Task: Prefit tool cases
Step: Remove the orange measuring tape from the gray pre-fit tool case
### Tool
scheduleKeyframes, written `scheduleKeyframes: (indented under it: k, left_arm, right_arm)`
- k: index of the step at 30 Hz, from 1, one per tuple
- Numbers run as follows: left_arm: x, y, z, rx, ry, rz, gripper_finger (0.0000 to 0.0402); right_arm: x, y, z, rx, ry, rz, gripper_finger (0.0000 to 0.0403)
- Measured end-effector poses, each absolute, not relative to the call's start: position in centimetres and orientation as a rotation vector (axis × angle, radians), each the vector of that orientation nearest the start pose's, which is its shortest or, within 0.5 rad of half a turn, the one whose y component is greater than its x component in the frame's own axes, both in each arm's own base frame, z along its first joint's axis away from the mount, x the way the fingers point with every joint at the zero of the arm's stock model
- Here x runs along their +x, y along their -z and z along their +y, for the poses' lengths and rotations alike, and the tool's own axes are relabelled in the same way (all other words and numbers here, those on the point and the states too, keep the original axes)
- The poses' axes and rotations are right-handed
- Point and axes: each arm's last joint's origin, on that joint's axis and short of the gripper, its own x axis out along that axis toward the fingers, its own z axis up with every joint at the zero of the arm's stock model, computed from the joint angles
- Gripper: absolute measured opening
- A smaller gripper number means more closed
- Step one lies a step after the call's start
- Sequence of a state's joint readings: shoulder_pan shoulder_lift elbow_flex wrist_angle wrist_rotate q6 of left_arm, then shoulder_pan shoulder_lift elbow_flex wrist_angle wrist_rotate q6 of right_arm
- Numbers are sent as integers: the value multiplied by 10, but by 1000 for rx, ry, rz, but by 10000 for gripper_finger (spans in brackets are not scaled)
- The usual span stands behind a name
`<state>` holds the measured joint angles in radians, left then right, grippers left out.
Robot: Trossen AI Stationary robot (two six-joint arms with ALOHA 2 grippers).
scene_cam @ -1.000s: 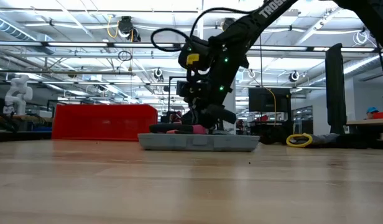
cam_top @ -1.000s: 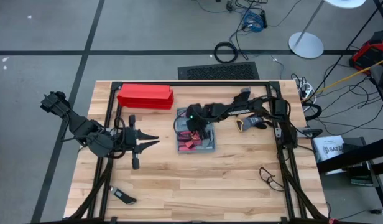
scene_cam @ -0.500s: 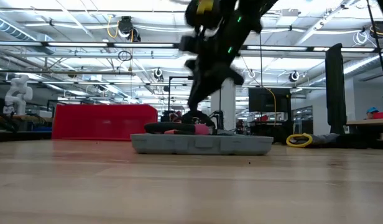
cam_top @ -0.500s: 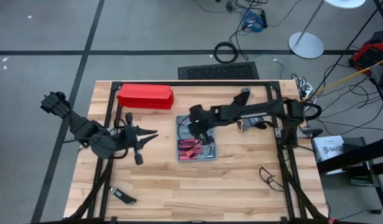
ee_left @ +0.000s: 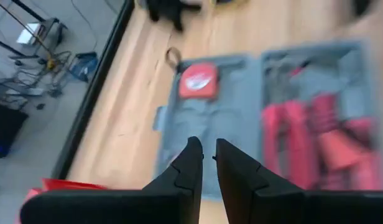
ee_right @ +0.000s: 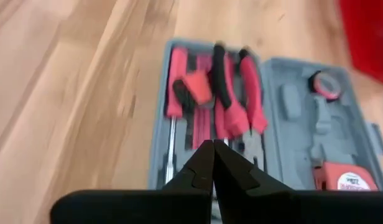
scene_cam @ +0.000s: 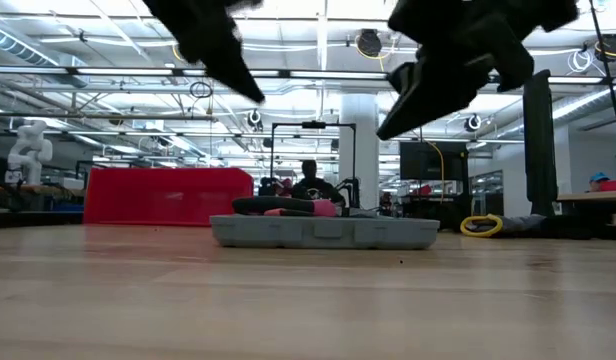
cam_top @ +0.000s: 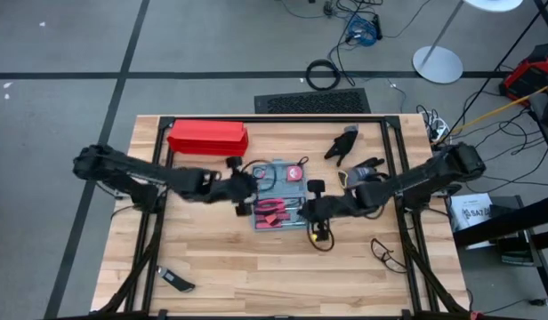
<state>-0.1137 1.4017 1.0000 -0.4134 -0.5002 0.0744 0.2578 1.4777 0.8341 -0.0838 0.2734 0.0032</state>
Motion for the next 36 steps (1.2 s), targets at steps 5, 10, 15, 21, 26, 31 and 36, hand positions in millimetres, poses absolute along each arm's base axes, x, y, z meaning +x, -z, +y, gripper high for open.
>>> scheduleKeyframes:
  k: [5,10,15,21,26,31,36]
  left_arm:
    - [301,-234,13,430,-148,915,51]
    - [318,-218,32,488,22,872,51]
    - [328,-193,56,475,38,923,51]
    - [329,-165,82,382,-16,1020,51]
    - [325,-154,82,282,24,1080,51]
    - [324,-154,75,180,75,1082,51]
    - [328,-154,56,53,164,1051,51]
  right_arm:
    - [300,-190,82,-145,91,667,0]
    - [308,-165,85,-114,115,731,0]
    - [314,-145,87,-68,147,783,0]
    - [315,-126,87,-34,188,848,0]
    - [306,-126,84,-69,220,932,0]
    - [294,-135,74,-190,250,1012,0]
    - [286,-143,56,-272,282,1079,0]
